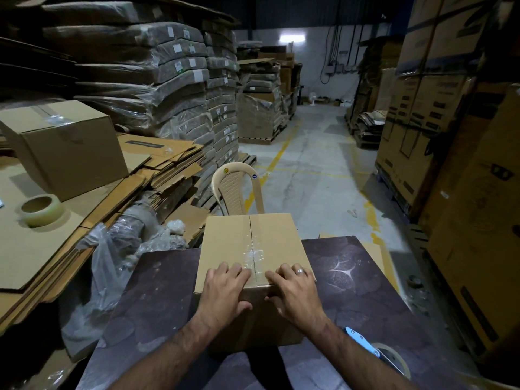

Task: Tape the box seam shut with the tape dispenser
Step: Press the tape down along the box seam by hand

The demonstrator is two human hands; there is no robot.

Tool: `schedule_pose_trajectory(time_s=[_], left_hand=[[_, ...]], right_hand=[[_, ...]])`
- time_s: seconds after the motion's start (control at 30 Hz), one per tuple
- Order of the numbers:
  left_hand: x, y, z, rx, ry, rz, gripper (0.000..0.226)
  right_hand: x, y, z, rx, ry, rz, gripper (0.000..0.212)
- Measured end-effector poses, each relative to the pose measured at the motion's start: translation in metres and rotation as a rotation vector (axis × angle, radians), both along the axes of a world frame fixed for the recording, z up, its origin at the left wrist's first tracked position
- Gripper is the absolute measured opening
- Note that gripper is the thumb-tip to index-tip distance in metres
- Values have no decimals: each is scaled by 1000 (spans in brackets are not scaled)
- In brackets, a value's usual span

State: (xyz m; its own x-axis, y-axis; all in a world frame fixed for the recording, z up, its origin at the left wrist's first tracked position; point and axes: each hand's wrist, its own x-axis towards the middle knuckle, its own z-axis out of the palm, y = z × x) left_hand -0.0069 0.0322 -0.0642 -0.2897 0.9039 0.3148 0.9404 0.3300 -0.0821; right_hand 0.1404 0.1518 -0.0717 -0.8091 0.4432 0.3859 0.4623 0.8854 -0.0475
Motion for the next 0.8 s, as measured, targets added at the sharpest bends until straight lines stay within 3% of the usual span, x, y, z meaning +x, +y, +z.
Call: schedule_pose_trajectory(time_s=[0.23,0.5,0.7,0.8], left_hand=[[-1,5,3,-184,-50,-37,79],[-4,12,11,-297,-110,34,90],[-4,18,13,-344,-146,80,95],[-5,21,13,-349,-160,82,94]], right_hand=[[-8,-3,19,32,-217,57,67],[-45,5,39,-126,-500,46,93],[-40,-2,34,-95,-482,26,81],[-41,1,37,-111,-500,36,85]])
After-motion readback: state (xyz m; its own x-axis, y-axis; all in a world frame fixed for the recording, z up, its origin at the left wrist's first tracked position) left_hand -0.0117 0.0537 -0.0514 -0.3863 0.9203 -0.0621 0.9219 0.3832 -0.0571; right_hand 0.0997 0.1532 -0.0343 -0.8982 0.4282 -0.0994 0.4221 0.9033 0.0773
